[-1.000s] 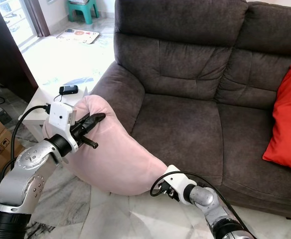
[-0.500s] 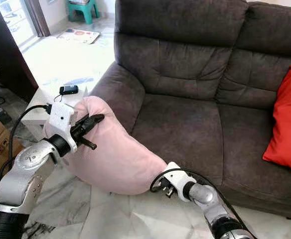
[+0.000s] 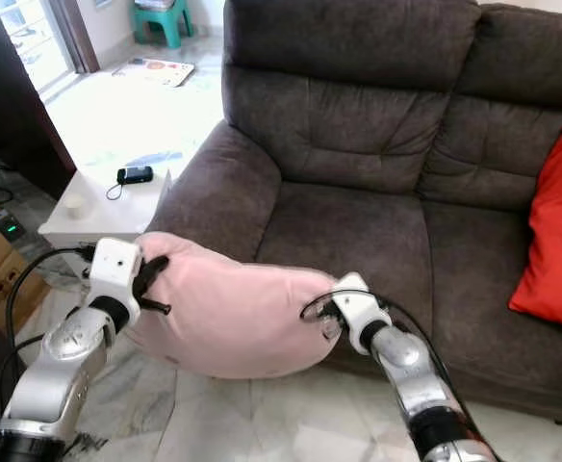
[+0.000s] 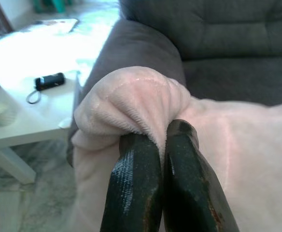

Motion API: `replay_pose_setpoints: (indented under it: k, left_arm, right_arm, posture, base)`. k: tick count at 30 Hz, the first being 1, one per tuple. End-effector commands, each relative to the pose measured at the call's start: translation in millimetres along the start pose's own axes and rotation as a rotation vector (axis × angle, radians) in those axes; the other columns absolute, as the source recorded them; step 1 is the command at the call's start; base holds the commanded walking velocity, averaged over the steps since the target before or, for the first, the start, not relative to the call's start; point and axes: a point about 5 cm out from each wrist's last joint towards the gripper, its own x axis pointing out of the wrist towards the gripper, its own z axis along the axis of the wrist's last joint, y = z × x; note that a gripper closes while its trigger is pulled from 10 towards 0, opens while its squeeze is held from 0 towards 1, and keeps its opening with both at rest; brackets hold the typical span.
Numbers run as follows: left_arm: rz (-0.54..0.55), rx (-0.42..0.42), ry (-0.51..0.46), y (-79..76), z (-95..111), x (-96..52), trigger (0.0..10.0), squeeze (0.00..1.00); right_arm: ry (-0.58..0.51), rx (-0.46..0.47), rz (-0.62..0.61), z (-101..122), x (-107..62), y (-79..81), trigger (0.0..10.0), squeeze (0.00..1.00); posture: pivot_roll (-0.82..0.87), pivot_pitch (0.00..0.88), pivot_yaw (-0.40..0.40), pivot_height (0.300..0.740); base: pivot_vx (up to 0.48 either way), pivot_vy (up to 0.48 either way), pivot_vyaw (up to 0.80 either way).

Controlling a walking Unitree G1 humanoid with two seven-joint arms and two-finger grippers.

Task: Move the pillow to the sofa from floor

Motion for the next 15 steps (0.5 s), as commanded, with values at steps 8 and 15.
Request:
replay_pose_setpoints:
  k: [8, 15]
  left_arm:
    - [0.065, -0.027, -0.14, -5.4, 15, 1.6, 10.0, 0.0]
    - [0.094, -0.029, -0.188, -4.8, 20, 4.7, 10.0, 0.0]
  right_arm:
    - [-0.247, 0.169, -0.164, 49, 3.0, -5.9, 10.0, 0.0]
    - [-0.295, 0.221, -0.229, 66, 4.2, -9.0, 10.0, 0.0]
  posture:
    - [0.03, 0.064, -0.013, 0.74]
    - [0.04, 0.075, -0.003, 0.74]
  base:
    - [0.0, 0.0, 0.0]
    - [0.0, 0.0, 0.0]
